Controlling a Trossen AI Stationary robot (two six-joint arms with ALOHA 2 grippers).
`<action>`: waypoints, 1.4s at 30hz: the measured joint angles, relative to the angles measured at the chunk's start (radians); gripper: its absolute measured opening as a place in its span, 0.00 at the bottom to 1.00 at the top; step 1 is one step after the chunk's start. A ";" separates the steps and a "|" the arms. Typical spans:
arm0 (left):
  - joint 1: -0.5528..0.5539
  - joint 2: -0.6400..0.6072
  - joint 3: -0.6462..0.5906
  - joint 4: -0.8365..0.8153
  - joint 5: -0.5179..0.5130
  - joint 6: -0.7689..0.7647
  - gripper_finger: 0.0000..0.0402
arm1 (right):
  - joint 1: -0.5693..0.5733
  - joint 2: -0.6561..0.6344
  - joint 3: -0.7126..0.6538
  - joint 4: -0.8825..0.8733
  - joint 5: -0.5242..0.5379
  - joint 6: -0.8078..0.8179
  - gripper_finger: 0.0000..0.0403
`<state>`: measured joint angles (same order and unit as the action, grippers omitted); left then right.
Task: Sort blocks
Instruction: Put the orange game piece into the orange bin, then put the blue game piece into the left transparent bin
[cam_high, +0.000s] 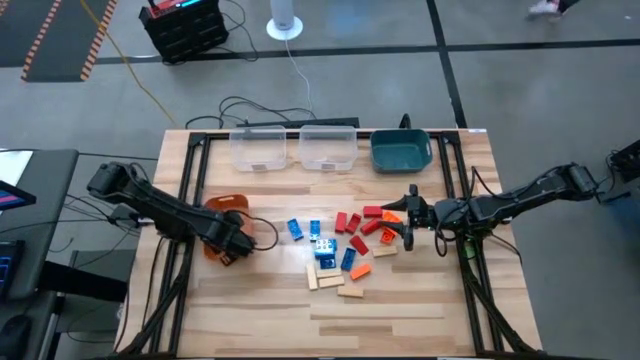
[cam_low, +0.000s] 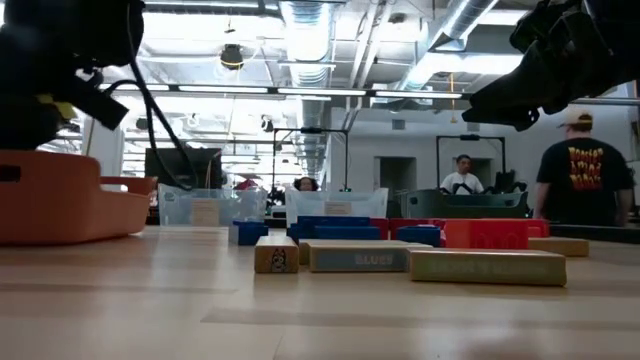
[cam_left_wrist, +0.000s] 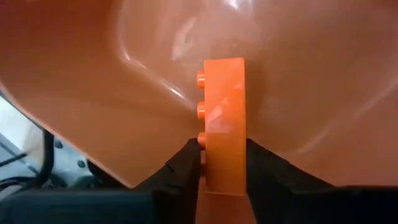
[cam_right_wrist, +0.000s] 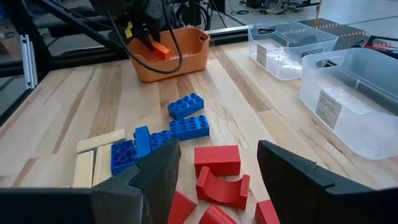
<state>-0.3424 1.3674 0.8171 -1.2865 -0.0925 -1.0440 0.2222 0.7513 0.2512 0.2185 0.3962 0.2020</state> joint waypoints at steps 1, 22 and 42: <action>-0.001 0.000 -0.002 -0.002 0.012 0.012 0.29 | 0.000 0.000 0.000 0.000 0.000 0.000 0.62; -0.005 -0.001 0.231 -0.083 -0.253 0.223 0.43 | 0.000 0.000 0.000 0.010 0.000 0.000 0.62; 0.096 0.372 0.389 0.548 -0.329 0.892 0.43 | 0.000 0.022 0.000 0.029 0.000 0.000 0.62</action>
<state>-0.2468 1.7395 1.2064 -0.7390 -0.4211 -0.1518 0.2218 0.7731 0.2516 0.2479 0.3965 0.2020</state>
